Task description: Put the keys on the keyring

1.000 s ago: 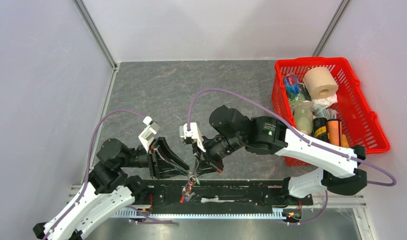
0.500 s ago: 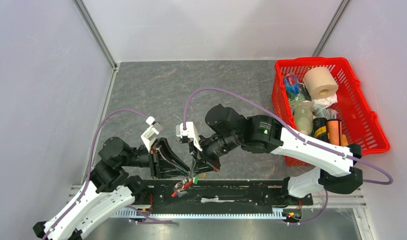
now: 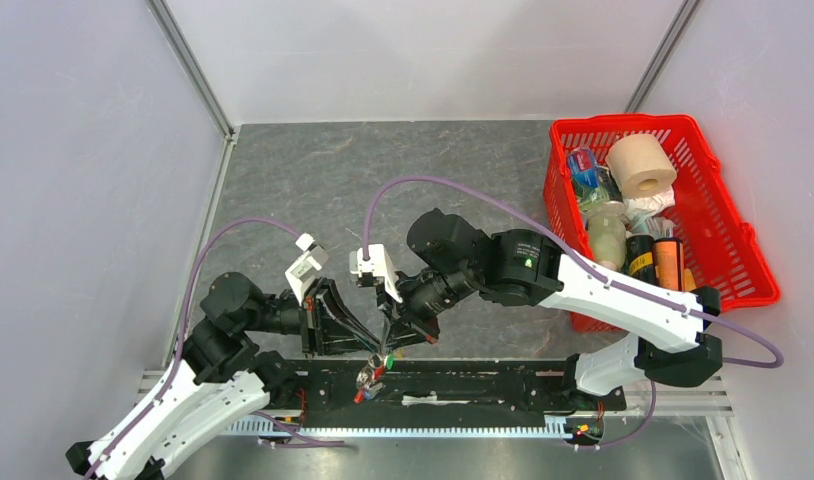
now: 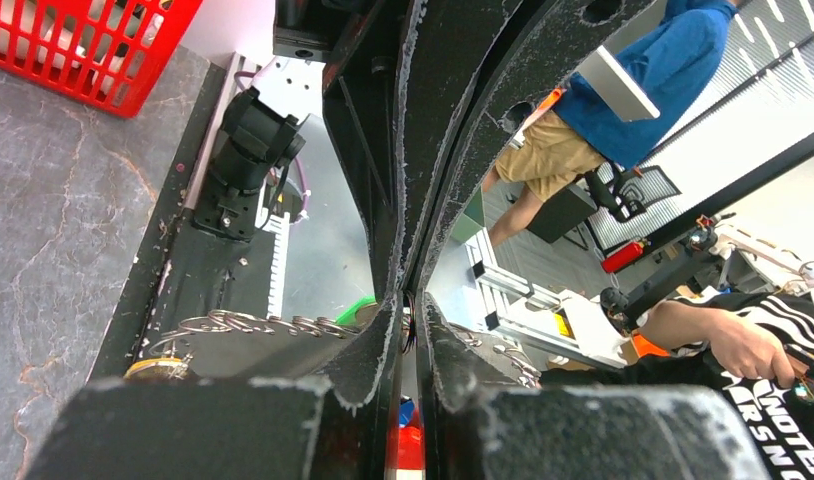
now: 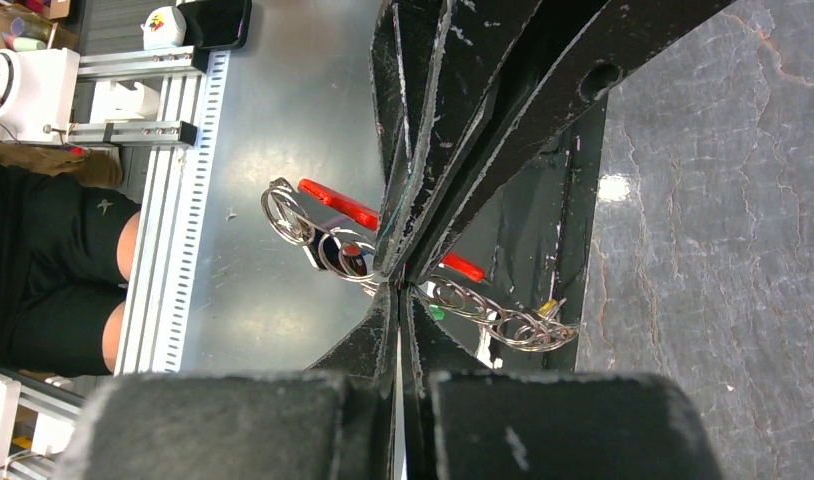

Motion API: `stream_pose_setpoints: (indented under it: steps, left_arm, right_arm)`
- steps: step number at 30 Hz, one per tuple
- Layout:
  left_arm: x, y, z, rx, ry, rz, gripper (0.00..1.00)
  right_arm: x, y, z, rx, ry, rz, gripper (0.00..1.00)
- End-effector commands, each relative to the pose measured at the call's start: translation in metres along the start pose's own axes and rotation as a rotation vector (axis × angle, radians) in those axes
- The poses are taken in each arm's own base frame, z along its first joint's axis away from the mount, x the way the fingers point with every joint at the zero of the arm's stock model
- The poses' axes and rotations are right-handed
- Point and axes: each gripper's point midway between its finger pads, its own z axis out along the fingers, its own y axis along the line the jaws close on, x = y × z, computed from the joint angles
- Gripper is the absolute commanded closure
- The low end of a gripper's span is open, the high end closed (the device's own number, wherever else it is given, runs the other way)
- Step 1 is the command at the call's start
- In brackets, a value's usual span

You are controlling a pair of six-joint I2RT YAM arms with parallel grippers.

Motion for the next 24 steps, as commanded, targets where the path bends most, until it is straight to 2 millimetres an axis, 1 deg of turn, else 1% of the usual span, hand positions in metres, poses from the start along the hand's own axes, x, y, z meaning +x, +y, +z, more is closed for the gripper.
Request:
stream_pose_setpoints:
  steps: [1,4,5,7,15,16,18,19,21,22,24]
  left_arm:
    - [0.009,0.0,0.0,0.028,0.041,0.012,0.87]
    - [0.011,0.001,0.0,0.026,0.045,0.009,0.87]
    - [0.011,0.001,0.0,0.027,0.046,0.011,0.89]
    - [0.011,0.003,0.0,0.023,0.046,0.018,0.98]
    - [0.0,0.004,-0.002,-0.011,-0.007,0.092,0.98]
    - [-0.002,0.003,-0.002,-0.015,-0.018,0.105,0.98]
    - [-0.006,0.001,-0.004,-0.02,-0.043,0.13,0.98]
    - [-0.008,-0.001,-0.005,-0.019,-0.054,0.142,0.98]
    - [-0.012,-0.005,-0.006,-0.009,-0.078,0.162,0.98]
    - [-0.013,-0.007,-0.006,-0.003,-0.086,0.168,0.98]
    - [-0.017,-0.011,-0.007,0.012,-0.104,0.178,0.98]
  right_arm:
    - [-0.032,0.01,-0.01,-0.011,-0.098,-0.073,1.0]
    - [-0.034,0.01,-0.011,-0.005,-0.104,-0.073,1.0]
    - [-0.034,0.01,-0.012,-0.005,-0.107,-0.072,1.0]
    - [-0.035,0.01,-0.012,-0.004,-0.11,-0.071,1.0]
    - [-0.033,0.011,-0.011,-0.009,-0.107,-0.063,1.0]
    - [-0.034,0.01,-0.011,-0.006,-0.113,-0.062,0.98]
    - [-0.038,0.014,-0.016,-0.005,-0.137,-0.067,0.77]
    - [-0.04,0.015,-0.019,0.002,-0.153,-0.067,0.72]
    - [-0.045,0.013,-0.026,0.036,-0.191,-0.07,0.64]
    - [-0.046,0.013,-0.03,0.051,-0.207,-0.063,0.61]
    - [-0.05,0.014,-0.036,0.066,-0.238,-0.059,0.59]
